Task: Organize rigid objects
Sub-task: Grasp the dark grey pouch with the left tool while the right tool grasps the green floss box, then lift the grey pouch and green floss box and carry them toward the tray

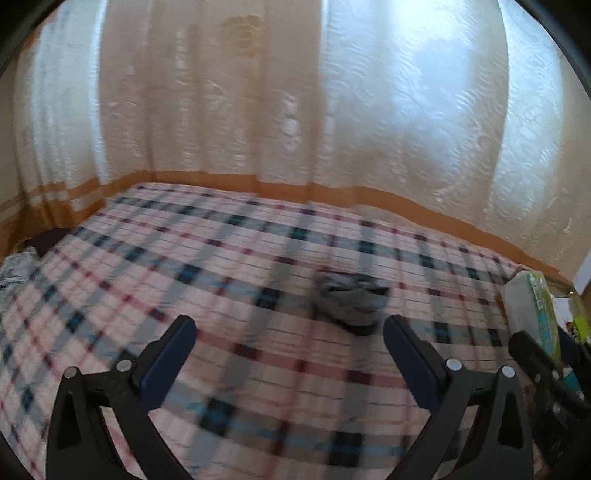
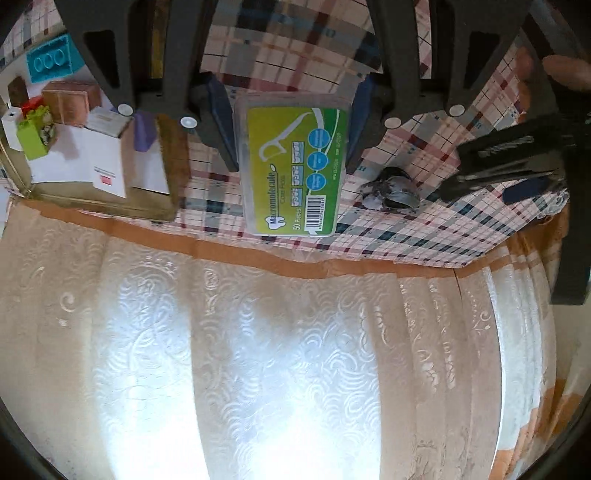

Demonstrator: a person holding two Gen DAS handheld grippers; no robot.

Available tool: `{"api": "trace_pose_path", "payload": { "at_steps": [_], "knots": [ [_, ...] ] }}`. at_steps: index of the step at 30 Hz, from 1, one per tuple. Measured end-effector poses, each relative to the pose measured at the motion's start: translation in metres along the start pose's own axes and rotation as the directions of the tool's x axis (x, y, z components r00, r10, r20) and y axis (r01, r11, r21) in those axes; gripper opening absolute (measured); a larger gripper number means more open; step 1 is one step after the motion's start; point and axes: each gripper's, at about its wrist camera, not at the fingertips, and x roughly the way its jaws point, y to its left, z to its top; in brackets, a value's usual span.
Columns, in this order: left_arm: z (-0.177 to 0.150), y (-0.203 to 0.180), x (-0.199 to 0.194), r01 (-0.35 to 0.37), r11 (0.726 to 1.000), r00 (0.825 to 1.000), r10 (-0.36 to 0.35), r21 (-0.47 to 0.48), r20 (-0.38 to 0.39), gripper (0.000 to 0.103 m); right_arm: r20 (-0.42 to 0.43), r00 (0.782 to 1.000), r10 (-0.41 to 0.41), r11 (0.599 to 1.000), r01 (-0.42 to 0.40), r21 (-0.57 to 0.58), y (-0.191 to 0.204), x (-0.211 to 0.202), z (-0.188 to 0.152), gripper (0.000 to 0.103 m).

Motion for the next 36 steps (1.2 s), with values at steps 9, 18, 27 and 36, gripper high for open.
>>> {"api": "trace_pose_path", "payload": {
  "at_steps": [9, 18, 27, 36],
  "knots": [
    [0.019, -0.042, 0.045, -0.023, 0.999, 0.995, 0.027, 0.04, -0.094, 0.093, 0.031, 0.999, 0.007, 1.0, -0.008, 0.01, -0.006, -0.014, -0.003, 0.056],
    [0.021, -0.046, 0.075, -0.027, 1.0, 0.977, 0.027, 0.002, -0.211, 0.072, 0.001, 1.0, 0.021, 0.999, -0.021, 0.037, -0.006, -0.006, -0.002, 0.056],
    [0.021, -0.033, 0.036, -0.003, 0.999, 1.0, 0.001, -0.053, -0.031, 0.071, 0.032, 0.999, 0.002, 0.999, -0.003, 0.045, -0.006, -0.01, -0.003, 0.056],
    [0.013, -0.037, 0.002, -0.071, 0.997, 0.992, 0.07, 0.002, 0.108, 0.071, 0.093, 0.994, -0.057, 0.997, 0.053, 0.052, -0.011, -0.018, -0.001, 0.057]
  ]
}}
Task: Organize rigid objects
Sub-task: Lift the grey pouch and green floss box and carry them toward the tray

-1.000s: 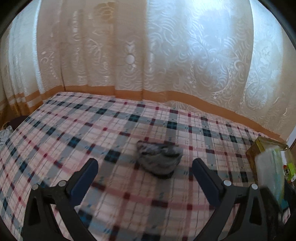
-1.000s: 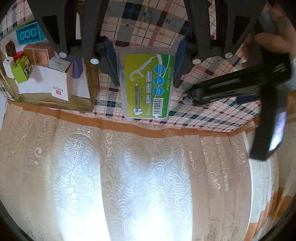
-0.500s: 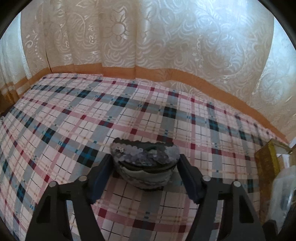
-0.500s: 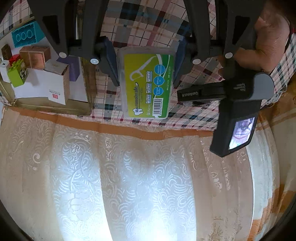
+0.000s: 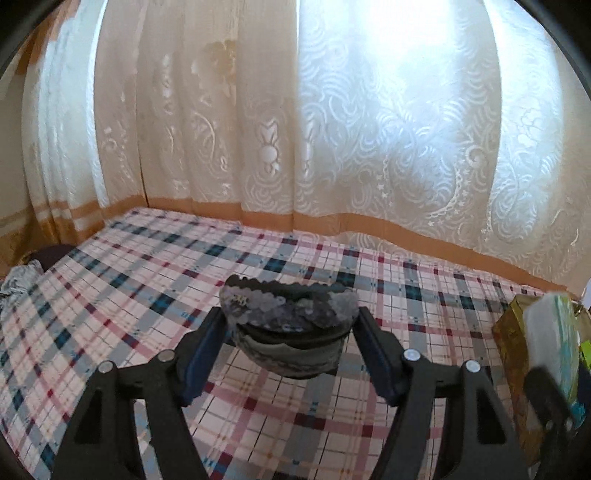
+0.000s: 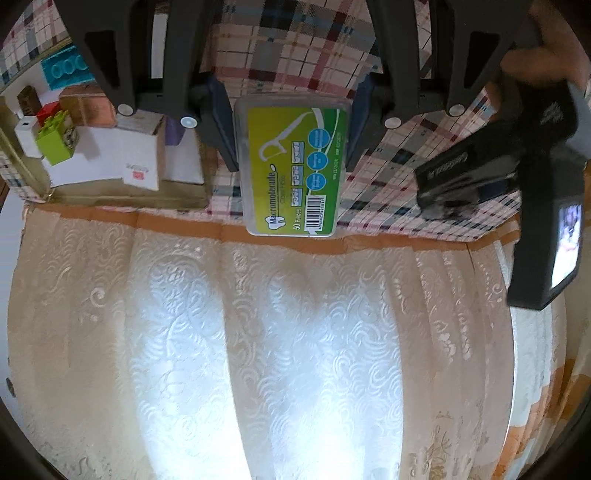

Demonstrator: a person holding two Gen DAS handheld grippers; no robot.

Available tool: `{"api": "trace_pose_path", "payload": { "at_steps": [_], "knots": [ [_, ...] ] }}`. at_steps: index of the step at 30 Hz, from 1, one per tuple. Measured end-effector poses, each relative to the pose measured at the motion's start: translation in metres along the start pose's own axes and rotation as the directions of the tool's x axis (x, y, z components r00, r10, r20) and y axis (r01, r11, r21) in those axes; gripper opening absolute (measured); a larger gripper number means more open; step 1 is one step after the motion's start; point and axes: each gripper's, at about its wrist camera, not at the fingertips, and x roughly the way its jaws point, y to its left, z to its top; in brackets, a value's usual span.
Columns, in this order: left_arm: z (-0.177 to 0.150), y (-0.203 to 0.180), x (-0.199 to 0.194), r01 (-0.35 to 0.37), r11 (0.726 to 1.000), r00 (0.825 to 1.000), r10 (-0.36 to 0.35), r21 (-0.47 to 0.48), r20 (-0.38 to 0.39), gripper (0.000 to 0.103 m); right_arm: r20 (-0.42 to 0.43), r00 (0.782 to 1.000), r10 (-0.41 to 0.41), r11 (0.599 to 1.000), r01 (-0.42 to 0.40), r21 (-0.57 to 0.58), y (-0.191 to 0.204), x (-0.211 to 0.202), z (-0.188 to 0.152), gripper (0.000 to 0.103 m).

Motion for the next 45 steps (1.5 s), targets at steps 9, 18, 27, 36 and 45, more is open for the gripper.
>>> {"api": "trace_pose_path", "payload": {
  "at_steps": [9, 18, 27, 36, 45],
  "knots": [
    [-0.015, -0.007, -0.028, 0.007, 1.0, 0.999, -0.008, 0.028, 0.035, 0.071, 0.018, 1.0, -0.021, 1.0, 0.022, -0.021, 0.001, -0.006, -0.002, 0.057],
    [-0.023, -0.008, -0.043, 0.006, 1.0, 0.998, -0.007, 0.022, 0.055, 0.071, 0.039, 0.998, -0.042, 0.998, 0.043, -0.037, -0.001, -0.022, -0.009, 0.057],
    [-0.026, -0.011, -0.049, 0.019, 0.999, 0.998, -0.02, 0.028, 0.06, 0.071, 0.041, 0.998, -0.054, 0.998, 0.055, -0.024, -0.01, -0.029, -0.011, 0.057],
    [-0.028, -0.014, -0.052, 0.048, 0.998, 0.997, -0.049, 0.03, 0.056, 0.071, 0.067, 0.996, -0.059, 0.998, 0.061, -0.032, -0.012, -0.037, -0.012, 0.057],
    [-0.03, -0.023, -0.055, 0.075, 0.996, 0.996, -0.078, 0.047, 0.052, 0.071, 0.074, 0.996, -0.057, 0.998, 0.06, -0.033, -0.019, -0.042, -0.011, 0.057]
  ]
}}
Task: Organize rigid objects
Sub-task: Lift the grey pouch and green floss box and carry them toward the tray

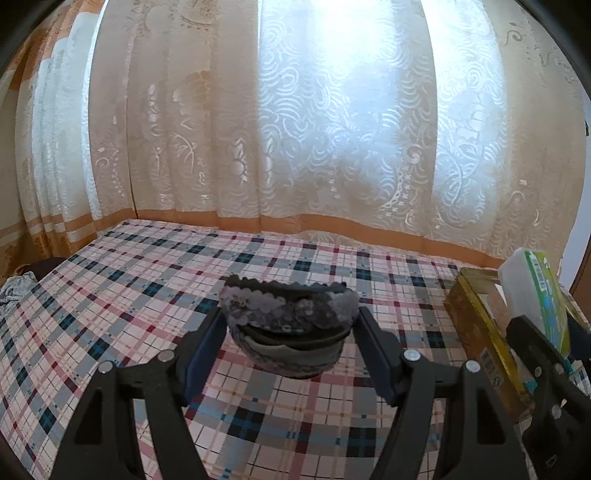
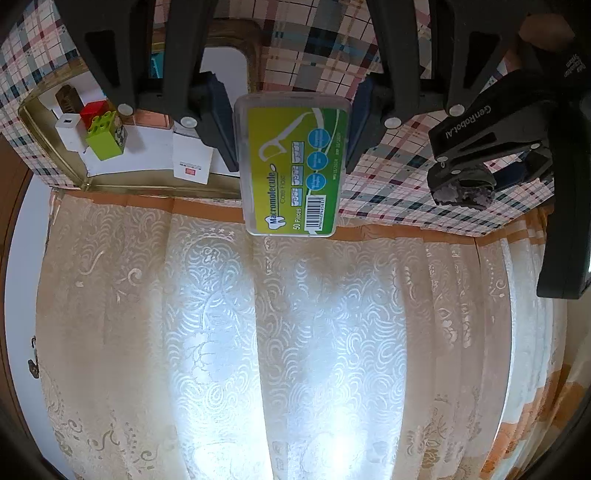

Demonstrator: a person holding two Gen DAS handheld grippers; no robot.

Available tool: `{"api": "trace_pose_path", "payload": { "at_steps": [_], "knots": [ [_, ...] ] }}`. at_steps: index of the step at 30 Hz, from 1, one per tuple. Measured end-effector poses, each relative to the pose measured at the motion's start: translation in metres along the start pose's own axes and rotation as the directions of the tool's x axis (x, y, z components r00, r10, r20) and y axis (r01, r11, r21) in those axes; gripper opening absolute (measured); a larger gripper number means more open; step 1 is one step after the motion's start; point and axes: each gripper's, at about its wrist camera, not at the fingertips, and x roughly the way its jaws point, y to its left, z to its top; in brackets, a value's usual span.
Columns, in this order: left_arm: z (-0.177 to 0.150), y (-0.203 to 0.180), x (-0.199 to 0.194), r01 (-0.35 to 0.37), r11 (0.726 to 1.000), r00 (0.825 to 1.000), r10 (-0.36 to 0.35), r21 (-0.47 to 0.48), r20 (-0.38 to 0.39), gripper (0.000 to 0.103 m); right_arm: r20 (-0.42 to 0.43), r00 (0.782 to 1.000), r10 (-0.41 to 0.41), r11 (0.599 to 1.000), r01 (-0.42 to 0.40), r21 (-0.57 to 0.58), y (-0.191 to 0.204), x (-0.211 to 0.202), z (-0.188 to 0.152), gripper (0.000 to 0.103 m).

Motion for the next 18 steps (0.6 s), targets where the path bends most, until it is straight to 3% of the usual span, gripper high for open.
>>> {"api": "trace_pose_path", "payload": {
  "at_steps": [18],
  "knots": [
    [-0.002, -0.018, -0.01, 0.017, 1.0, 1.0, -0.017, 0.014, 0.022, 0.071, 0.038, 0.999, -0.015, 1.0, 0.015, -0.008, -0.021, -0.016, 0.001, 0.057]
  ]
}}
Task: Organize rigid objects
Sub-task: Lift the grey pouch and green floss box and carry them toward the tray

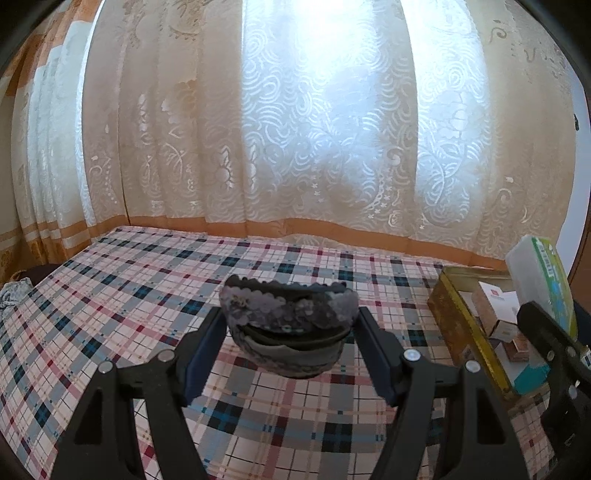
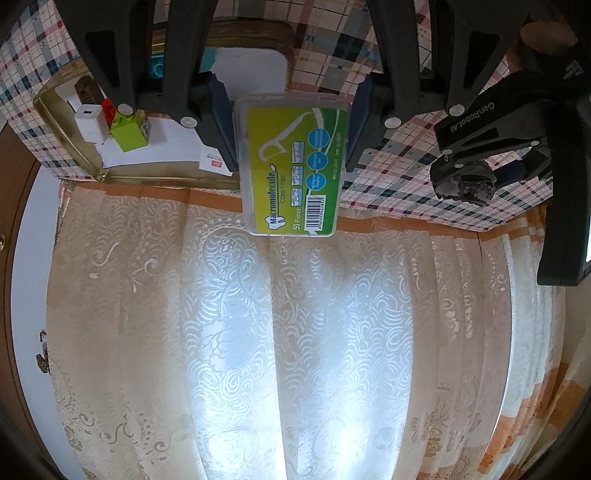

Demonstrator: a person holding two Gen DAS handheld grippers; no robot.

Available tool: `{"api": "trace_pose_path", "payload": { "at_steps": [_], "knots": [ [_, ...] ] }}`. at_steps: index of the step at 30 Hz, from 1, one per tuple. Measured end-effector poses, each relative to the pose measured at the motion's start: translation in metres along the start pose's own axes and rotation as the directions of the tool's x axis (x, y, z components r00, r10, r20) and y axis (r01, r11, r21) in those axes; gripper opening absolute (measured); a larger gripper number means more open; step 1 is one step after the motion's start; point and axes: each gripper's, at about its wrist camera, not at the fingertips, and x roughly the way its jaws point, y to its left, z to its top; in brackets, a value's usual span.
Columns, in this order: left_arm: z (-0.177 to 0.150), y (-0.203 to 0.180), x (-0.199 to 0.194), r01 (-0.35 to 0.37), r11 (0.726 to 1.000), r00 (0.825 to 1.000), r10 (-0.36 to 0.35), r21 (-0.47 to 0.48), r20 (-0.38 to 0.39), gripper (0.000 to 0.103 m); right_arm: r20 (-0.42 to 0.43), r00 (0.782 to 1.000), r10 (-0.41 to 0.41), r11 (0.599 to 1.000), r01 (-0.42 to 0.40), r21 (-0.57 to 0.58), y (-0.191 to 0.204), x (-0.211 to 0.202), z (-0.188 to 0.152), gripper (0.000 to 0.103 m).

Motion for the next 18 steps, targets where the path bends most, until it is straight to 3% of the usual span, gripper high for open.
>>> {"api": "trace_pose_path", "payload": {
  "at_steps": [18],
  "knots": [
    [-0.002, -0.032, -0.012, 0.022, 1.0, 1.0, -0.022, 0.006, 0.019, 0.071, 0.03, 0.999, -0.025, 1.0, 0.025, 0.011, -0.028, -0.01, 0.002, 0.057]
  ]
}}
